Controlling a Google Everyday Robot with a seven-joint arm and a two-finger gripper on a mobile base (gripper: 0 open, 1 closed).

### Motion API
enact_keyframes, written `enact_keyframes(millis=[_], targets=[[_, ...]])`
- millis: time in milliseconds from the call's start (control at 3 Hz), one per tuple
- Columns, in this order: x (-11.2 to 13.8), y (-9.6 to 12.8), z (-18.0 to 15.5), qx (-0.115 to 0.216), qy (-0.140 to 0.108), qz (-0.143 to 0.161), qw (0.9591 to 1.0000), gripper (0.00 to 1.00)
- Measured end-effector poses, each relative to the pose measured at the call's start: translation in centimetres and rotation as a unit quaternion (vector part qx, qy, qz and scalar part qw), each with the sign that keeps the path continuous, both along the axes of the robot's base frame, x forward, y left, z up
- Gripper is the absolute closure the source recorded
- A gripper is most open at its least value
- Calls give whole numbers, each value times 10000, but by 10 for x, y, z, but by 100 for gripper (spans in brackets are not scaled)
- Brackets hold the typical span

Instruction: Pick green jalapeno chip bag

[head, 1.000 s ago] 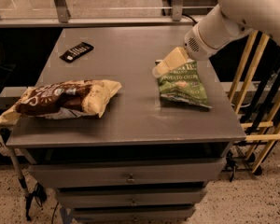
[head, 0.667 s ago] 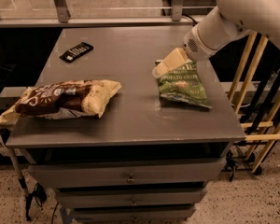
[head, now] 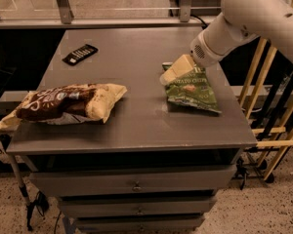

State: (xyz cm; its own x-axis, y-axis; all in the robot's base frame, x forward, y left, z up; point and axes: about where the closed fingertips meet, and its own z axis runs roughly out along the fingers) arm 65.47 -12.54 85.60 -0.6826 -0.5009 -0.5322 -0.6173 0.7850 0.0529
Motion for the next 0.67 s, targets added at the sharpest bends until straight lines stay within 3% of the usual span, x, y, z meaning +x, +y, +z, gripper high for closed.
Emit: enact_keyframes(millis=[667], targets=[[8, 3, -20, 12, 140, 43, 9999, 41]])
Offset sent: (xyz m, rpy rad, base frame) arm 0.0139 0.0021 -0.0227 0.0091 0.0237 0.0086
